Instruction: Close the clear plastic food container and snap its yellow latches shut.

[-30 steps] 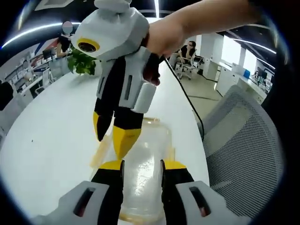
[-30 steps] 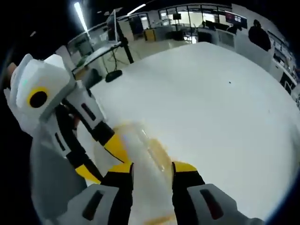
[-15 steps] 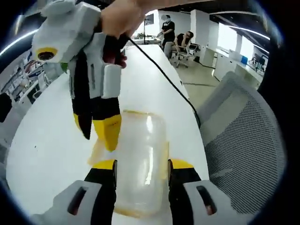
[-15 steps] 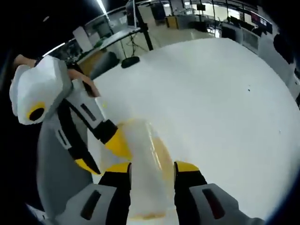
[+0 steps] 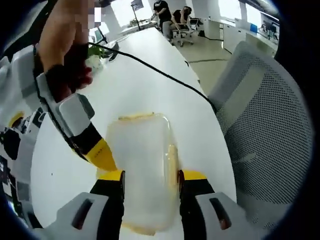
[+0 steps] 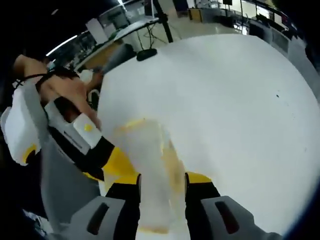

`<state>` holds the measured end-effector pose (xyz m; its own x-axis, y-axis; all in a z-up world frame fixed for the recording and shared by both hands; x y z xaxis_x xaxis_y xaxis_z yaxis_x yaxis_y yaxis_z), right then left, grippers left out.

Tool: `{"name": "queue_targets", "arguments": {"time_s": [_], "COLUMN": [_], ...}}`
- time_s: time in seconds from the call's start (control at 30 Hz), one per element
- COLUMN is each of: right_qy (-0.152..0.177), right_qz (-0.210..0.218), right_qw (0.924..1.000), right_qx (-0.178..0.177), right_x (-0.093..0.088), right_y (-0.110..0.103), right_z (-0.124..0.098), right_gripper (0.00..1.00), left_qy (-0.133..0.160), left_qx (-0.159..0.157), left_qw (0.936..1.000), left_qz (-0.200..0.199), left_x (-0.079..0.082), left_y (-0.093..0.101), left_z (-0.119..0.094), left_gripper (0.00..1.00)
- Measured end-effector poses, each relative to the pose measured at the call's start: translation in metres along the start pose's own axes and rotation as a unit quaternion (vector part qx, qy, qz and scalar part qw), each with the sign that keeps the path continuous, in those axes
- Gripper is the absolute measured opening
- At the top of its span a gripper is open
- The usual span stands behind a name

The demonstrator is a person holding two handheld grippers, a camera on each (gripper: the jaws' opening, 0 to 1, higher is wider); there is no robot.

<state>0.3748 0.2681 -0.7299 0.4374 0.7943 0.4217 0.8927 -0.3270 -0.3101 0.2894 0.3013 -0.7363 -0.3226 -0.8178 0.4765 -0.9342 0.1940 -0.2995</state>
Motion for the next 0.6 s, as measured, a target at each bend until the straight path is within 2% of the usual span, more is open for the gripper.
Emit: {"name": "queue_targets", "arguments": {"time_s": [0.1, 0.2, 0.37, 0.6], "right_qy": [-0.013, -0.023, -0.053, -0.088], "right_qz": [-0.013, -0.001, -0.01, -0.032], "right_qw": [0.9998, 0.9995, 0.9977, 0.9946], "right_qx": [0.006, 0.02, 0.041, 0.044], "right_x": [0.0005, 0.002, 0.0017, 0.0038], "right_y": [0.0022, 0.0039, 0.0032, 0.0026], "right_z": [0.0052, 0.0075, 0.0089, 0.0102], "right_gripper": [0.3, 0.3, 0.26, 0.23], "left_qy": [-0.006, -0.008, -0.012, -0.006], "left_qx": [0.007, 0.01, 0.018, 0.028], "left_qw": [1.0, 0.9999, 0.9997, 0.9993], "left_qz": [0.002, 0.003, -0.007, -0.024], "left_x": [-0.0011, -0.0009, -0.0006, -0.0013], "left_y": [-0.0027, -0.0019, -0.0007, 0.0004], "left_z": [-0.0002, 0.0001, 0.0016, 0.0028], "left_gripper": [0.43, 0.43, 0.43, 0.41]}}
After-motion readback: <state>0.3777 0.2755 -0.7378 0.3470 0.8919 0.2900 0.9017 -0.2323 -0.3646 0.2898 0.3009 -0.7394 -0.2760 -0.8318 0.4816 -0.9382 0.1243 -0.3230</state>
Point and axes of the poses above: the point that each gripper's makers call its tool centre point, and the gripper's own axes: z roughly forward along the fingers, y roughly to its right, x roughly out of its top, the point moved 4 cm from there along -z, roughly backward along the fingers, and after that the axes turned 1 degree about -y, right-handed, at the moved point
